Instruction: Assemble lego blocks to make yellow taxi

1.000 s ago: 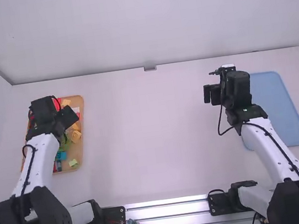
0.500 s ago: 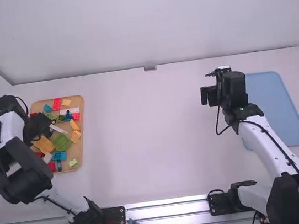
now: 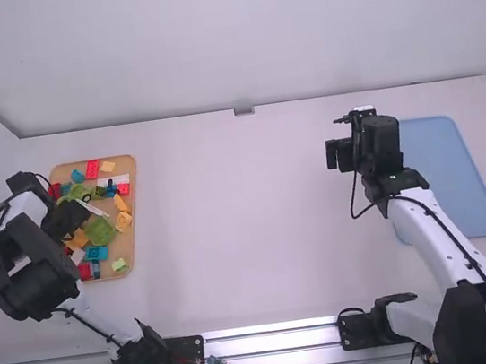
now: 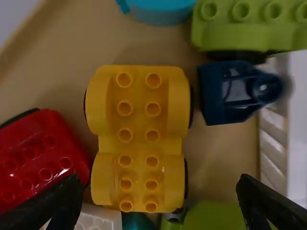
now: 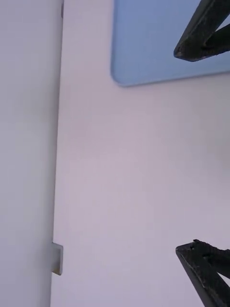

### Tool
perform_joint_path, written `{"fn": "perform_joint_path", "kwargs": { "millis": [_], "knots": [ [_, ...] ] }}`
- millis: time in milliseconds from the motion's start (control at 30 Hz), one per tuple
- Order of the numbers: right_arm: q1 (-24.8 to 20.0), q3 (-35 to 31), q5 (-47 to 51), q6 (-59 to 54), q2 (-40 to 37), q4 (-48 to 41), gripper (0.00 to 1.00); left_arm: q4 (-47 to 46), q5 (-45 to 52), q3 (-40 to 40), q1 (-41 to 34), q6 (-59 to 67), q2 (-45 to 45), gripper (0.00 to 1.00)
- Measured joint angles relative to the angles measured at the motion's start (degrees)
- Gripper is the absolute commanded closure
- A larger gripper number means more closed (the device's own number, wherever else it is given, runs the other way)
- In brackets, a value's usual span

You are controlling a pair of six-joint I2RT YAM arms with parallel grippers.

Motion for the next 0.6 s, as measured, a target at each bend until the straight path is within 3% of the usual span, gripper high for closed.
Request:
{"fn": "perform_joint_path", "kwargs": {
  "millis": [167,300,433,600],
  "knots": [
    [0.0,0.0,0.1,0.1,0.0,0.0,0.01,5.4,-0.9,-4.2,0.0,-1.1,0.0,0.21],
    [0.0,0.0,0.2,0.0,0.0,0.0,0.01,8.3,-1.1,-5.9,0.0,-1.4,0.0,0.19],
    [0.0,0.0,0.1,0.2,0.0,0.0,0.01,9.5,-1.1,-6.7,0.1,-1.2,0.0,0.12],
    [0.0,0.0,0.1,0.0,0.0,0.0,0.01,9.1,-1.1,-6.7,0.5,-1.0,0.0,0.11]
  ]
}}
